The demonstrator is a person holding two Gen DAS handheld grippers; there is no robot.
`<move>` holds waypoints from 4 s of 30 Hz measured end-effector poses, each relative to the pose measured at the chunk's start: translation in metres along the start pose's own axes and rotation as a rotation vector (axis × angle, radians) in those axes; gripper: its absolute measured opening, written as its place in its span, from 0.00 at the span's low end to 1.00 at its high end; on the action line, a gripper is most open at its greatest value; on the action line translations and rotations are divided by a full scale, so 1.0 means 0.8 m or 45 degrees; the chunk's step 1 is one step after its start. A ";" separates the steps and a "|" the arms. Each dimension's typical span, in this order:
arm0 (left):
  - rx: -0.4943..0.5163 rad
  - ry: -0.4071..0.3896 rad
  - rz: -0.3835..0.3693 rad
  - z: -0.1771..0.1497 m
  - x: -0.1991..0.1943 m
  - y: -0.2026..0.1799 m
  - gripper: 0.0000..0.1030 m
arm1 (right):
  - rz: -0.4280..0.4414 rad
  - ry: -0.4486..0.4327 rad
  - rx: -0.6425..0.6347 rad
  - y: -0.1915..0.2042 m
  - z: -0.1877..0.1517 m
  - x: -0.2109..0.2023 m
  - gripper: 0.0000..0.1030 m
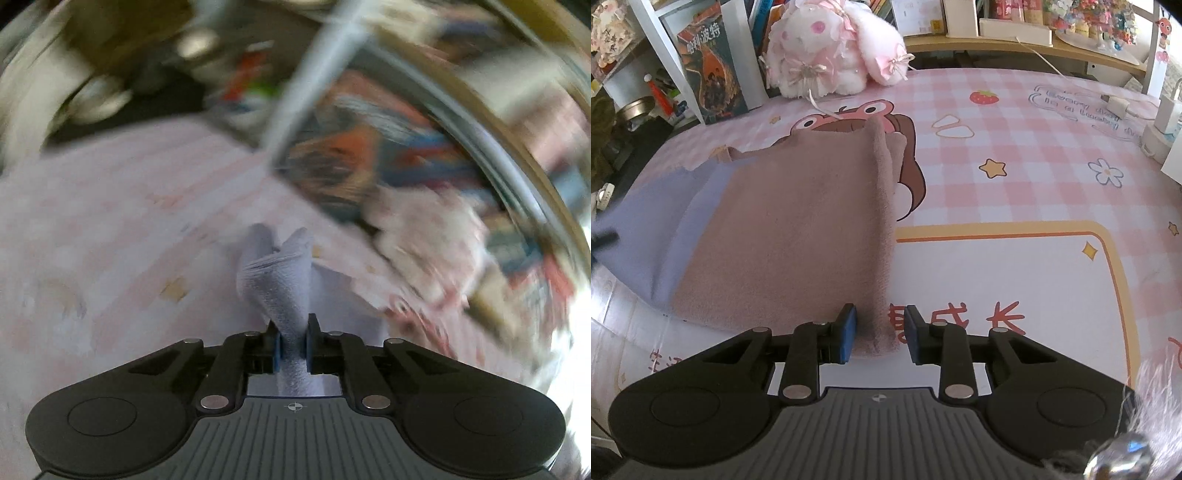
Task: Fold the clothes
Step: 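Pinch the lavender hem with the left gripper while the right gripper pinches the pink hem, then lift the hem with both grippers and fold it over toward the collar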
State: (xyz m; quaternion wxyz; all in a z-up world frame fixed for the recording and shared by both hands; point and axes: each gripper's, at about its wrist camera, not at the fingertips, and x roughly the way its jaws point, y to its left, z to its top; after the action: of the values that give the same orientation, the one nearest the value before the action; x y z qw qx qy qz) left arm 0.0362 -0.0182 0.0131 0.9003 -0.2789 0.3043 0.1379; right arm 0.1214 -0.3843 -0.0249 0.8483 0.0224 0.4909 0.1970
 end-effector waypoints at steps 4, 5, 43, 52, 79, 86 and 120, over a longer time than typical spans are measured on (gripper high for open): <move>-0.079 0.060 0.023 -0.001 0.012 0.015 0.12 | -0.007 0.004 -0.006 0.005 0.000 0.001 0.26; -0.157 0.077 0.025 -0.001 0.014 0.028 0.12 | -0.009 0.004 -0.009 0.006 0.000 0.001 0.26; -0.605 0.094 -0.086 0.011 0.040 0.168 0.14 | 0.021 0.069 -0.099 0.087 0.001 0.019 0.25; -0.688 0.124 -0.118 0.004 0.054 0.186 0.21 | -0.005 0.061 -0.064 0.092 -0.001 0.019 0.26; -0.478 -0.151 -0.058 0.021 -0.001 0.073 0.11 | 0.199 0.076 -0.367 0.080 0.024 0.036 0.23; -0.120 -0.261 -0.100 0.026 -0.037 -0.055 0.11 | 0.337 0.083 -0.378 0.059 0.029 0.039 0.22; 0.757 0.163 -0.224 -0.158 -0.083 -0.245 0.47 | 0.667 0.155 0.024 -0.060 0.045 0.018 0.34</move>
State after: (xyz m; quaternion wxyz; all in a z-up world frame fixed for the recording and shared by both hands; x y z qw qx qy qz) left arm 0.0075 -0.2555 0.0535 0.9300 -0.0367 0.3619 -0.0533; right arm 0.1724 -0.4176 -0.0291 0.7371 0.1447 0.5202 0.4064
